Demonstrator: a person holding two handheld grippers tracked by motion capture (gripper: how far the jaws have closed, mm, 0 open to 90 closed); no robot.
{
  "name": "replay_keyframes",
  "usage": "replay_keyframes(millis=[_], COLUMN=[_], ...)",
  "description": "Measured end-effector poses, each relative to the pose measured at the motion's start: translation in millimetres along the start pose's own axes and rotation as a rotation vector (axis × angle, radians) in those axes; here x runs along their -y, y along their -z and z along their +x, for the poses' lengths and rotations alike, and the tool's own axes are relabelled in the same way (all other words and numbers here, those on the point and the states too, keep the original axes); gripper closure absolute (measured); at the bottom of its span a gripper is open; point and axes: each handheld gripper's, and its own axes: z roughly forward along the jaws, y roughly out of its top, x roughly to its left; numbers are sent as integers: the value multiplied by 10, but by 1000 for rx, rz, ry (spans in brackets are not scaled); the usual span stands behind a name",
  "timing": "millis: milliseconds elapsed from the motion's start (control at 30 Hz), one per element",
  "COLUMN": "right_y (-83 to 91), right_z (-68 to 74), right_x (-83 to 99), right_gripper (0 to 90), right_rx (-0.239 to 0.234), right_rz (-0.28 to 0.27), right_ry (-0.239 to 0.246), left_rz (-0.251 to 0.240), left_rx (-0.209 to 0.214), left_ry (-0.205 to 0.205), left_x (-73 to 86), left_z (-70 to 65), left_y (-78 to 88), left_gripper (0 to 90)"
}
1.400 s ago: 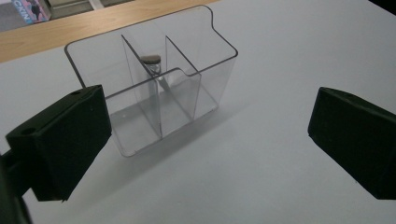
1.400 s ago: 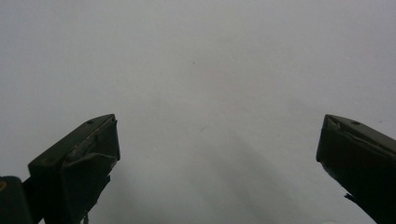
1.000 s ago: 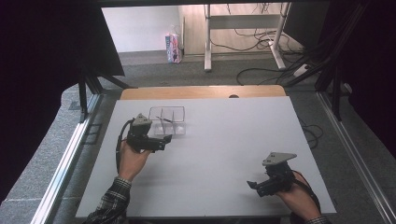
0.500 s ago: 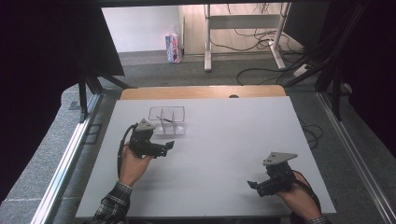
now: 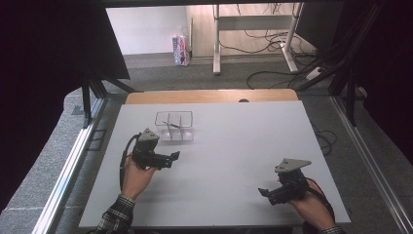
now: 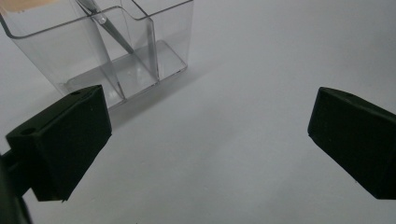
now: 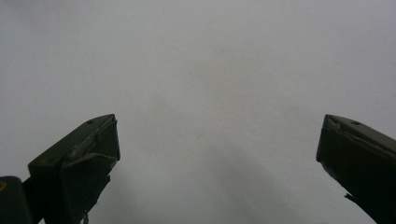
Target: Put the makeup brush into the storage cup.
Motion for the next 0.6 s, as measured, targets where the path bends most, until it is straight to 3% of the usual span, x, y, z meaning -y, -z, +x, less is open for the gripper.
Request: replay_keyframes(millis=[600], right_y=[8], right_z=[3], right_x=[-5], right_gripper=[0], right_rx=[7], right_rz=[-7], right_ry=[1], left_rz=[9], left_rx=[17], left_ry=[-6], left_x=[144], left_z=[-88], left_y=[90], left_gripper=[1])
